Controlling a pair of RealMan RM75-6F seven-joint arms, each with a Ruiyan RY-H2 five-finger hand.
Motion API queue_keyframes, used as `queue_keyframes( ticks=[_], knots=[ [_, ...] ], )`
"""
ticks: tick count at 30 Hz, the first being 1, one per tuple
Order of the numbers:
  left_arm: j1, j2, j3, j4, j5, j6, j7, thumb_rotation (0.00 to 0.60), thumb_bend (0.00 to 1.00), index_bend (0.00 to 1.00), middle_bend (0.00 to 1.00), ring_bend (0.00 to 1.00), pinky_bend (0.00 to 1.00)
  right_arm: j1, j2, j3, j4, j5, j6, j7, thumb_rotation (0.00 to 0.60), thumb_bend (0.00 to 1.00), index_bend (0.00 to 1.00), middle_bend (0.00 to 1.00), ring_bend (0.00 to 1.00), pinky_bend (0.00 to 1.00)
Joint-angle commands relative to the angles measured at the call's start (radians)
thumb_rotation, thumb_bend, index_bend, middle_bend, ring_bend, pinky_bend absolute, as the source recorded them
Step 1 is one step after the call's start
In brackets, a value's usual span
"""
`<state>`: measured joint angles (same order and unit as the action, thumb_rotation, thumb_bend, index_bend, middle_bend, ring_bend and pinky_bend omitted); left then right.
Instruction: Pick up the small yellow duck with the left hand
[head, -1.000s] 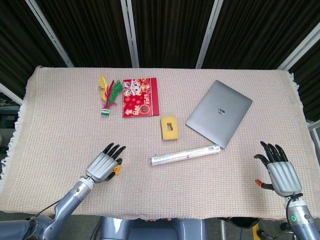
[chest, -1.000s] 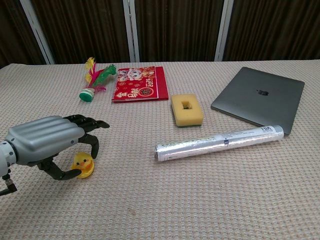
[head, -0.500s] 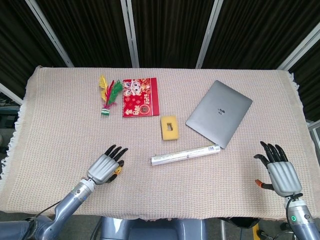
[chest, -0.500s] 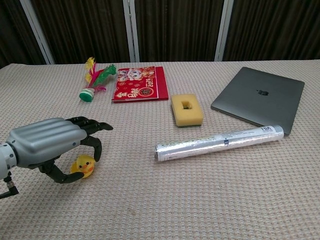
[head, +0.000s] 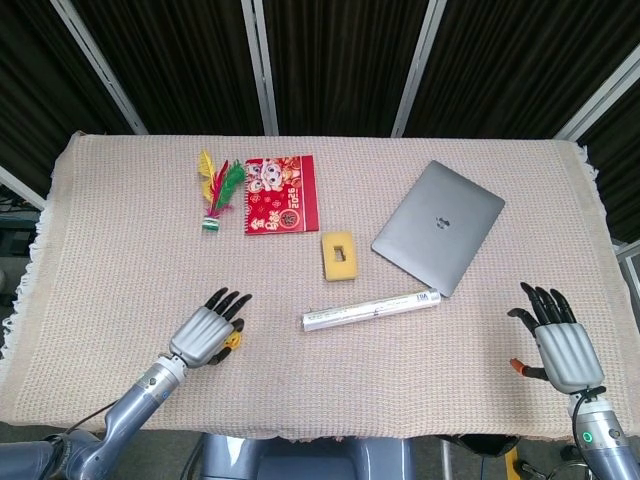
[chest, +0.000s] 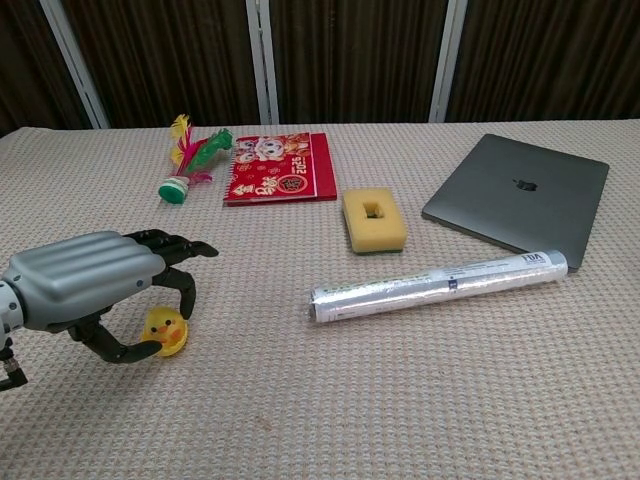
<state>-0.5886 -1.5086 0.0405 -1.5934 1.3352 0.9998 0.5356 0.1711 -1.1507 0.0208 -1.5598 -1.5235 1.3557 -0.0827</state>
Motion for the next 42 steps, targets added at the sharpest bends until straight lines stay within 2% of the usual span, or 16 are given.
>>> queue_keyframes(
  ticks=[1,11,17,29,37,42],
  knots=[
    [0.001,0.000,0.001,0.001,0.000,0.000,0.001,0.600,0.36,0.39,0.00,0.00,0.05,0.000,0.000,0.000,0.000,0.000,0.000,0.000,0.600,0.00,0.30,0.01,0.00,0.00],
    [0.004,0.000,0.001,0.008,-0.001,-0.001,0.002,0.600,0.34,0.38,0.00,0.00,0.05,0.000,0.000,0.000,0.001,-0.001,0.000,0.003,0.600,0.00,0.30,0.01,0.00,0.00],
    [0.004,-0.004,0.000,0.013,-0.002,-0.003,0.003,0.600,0.30,0.32,0.00,0.00,0.05,0.000,0.000,-0.001,0.001,-0.002,0.001,0.002,0.600,0.00,0.30,0.01,0.00,0.00],
    [0.006,-0.006,-0.002,0.016,0.001,0.000,0.002,0.600,0.24,0.27,0.00,0.00,0.05,0.000,0.001,-0.001,0.001,-0.004,0.001,0.003,0.600,0.00,0.30,0.01,0.00,0.00],
    [0.013,0.032,-0.016,0.018,0.043,0.047,-0.032,0.600,0.16,0.19,0.00,0.00,0.01,0.000,0.001,-0.002,0.001,-0.005,0.000,0.001,0.600,0.00,0.30,0.01,0.00,0.00],
    [0.024,0.094,-0.016,0.020,0.062,0.070,-0.066,0.600,0.15,0.16,0.00,0.00,0.00,-0.001,0.001,-0.003,0.002,-0.006,0.003,-0.001,0.600,0.00,0.30,0.01,0.00,0.00]
  ],
)
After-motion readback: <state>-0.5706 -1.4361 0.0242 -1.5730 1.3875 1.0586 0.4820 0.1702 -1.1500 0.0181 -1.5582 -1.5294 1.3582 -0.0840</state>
